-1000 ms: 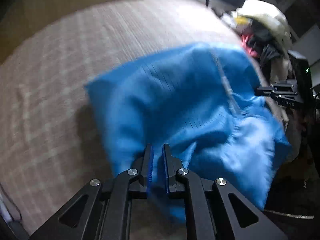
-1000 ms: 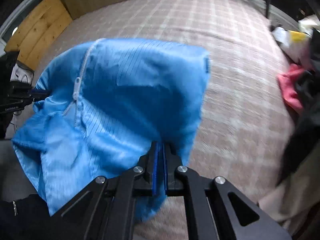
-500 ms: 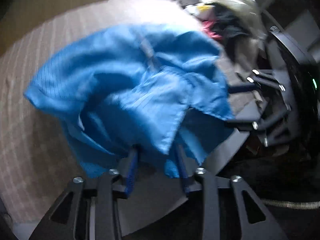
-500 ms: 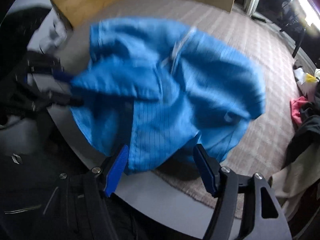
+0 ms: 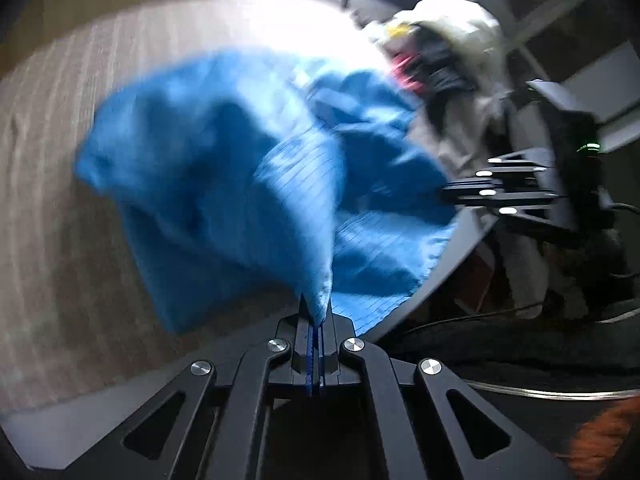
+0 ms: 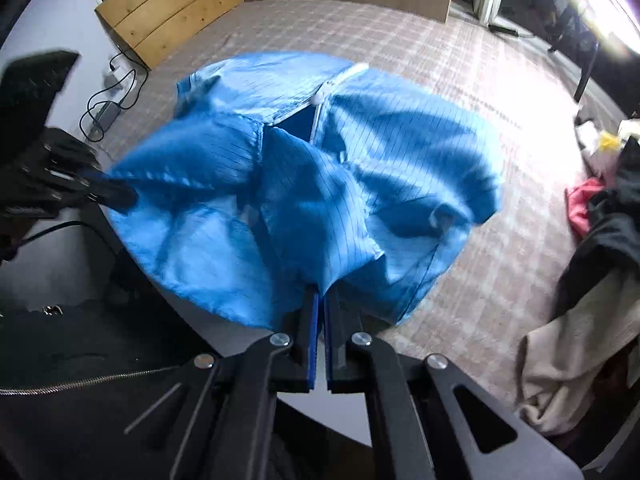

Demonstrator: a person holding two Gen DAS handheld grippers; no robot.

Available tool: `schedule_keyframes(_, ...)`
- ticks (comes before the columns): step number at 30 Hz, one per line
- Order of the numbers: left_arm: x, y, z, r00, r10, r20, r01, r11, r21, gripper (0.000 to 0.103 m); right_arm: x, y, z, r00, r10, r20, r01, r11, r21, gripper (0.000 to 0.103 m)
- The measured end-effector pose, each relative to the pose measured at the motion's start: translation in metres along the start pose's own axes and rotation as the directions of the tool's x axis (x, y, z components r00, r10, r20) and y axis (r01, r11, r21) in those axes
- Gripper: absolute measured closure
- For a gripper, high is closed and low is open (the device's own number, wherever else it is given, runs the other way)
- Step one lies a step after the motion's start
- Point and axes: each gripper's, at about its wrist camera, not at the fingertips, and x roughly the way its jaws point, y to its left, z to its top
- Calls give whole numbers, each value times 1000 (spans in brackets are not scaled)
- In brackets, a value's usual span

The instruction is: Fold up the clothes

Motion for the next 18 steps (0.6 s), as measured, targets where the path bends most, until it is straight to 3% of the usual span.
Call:
schedule_keyframes(5,26,26,-12,998,22,-52,-25,998,-52,98,36,2,-16,995,-57,-79,55,998,-20,99)
schedule_keyframes(7,7,19,-11,999,42,-21,-42,999,-14,88,21,6,-19,996,-69,-59,67,997,-42,89)
schedule_keyframes(9,-12,10,-8,998,65,19,-65,997,30,91,-4,11,-19,993,-117,5,117,991,-62,65)
schedule_keyframes(11,-26,-1,-3,995,80,63,-85,993,84,89,-24,15,-17,989,-133,69,138,988,-70,62)
schedule_keyframes(14,-18,-25,6,988,137,76,-150,963,224,78,-31,30,-8,989,-100,113,113,988,-106,61)
schedule_keyframes(18,16,-47,21,970,237,48,-239,910,338,76,-6,64,7,972,-206,112,229,939,-256,61)
